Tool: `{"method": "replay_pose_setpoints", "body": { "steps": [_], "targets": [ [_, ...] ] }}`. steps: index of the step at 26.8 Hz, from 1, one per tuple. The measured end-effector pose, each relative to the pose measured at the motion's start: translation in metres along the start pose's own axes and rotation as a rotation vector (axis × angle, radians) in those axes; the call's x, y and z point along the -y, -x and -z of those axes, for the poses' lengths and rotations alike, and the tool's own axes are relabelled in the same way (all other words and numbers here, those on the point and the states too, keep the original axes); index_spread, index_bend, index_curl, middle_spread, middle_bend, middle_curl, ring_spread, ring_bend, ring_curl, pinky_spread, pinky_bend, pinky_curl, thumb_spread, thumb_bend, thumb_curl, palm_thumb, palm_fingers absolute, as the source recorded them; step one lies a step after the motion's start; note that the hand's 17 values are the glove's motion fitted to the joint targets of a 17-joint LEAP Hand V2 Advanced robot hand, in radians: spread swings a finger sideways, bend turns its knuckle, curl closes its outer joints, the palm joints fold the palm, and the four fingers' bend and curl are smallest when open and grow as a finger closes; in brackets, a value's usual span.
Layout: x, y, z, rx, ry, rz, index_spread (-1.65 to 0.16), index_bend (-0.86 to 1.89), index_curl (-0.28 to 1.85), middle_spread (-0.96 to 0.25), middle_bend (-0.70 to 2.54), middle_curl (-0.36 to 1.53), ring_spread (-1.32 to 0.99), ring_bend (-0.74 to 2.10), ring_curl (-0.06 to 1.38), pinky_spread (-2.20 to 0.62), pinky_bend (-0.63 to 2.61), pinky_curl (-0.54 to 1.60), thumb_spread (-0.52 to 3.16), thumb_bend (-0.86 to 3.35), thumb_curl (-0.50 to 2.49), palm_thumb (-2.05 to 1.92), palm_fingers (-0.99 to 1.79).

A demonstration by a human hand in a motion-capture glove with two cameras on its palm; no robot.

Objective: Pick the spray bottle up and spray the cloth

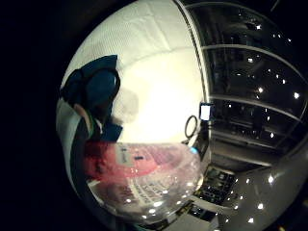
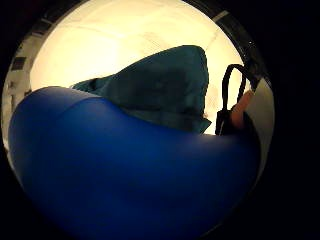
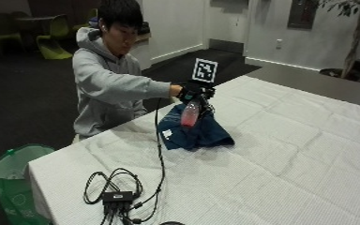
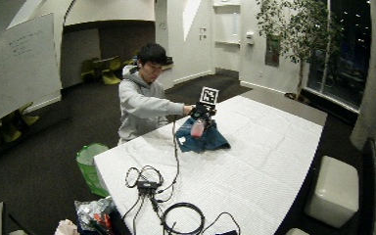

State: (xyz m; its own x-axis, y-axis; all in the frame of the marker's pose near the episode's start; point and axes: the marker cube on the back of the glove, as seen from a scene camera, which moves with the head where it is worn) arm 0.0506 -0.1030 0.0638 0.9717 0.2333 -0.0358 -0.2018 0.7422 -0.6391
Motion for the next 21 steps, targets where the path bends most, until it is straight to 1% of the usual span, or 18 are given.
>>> {"method": "replay_pose_setpoints", "body": {
  "steps": [4, 10, 13, 21],
  "targets": [
    [-0.003, 0.0, 0.018, 0.073, -0.023, 0.003, -0.18, 0.45, 0.5, -0.14, 0.52, 0.46, -0.19, 0.45, 0.44, -0.3, 0.34, 0.39, -0.05, -0.04, 0.68, 0.97, 1.36],
    [-0.014, -0.006, 0.045, 0.083, -0.051, -0.004, -0.18, 0.46, 0.5, -0.14, 0.52, 0.46, -0.19, 0.44, 0.44, -0.3, 0.33, 0.4, -0.06, -0.04, 0.68, 0.97, 1.36],
    [-0.017, -0.017, 0.045, 0.048, -0.05, -0.002, -0.18, 0.46, 0.5, -0.14, 0.52, 0.46, -0.2, 0.44, 0.44, -0.3, 0.33, 0.4, -0.06, -0.03, 0.68, 0.97, 1.36],
    [-0.013, 0.002, 0.023, 0.142, -0.012, 0.048, -0.18, 0.45, 0.5, -0.14, 0.52, 0.46, -0.2, 0.44, 0.45, -0.3, 0.33, 0.41, -0.06, -0.04, 0.69, 0.97, 1.35]
  ]
}}
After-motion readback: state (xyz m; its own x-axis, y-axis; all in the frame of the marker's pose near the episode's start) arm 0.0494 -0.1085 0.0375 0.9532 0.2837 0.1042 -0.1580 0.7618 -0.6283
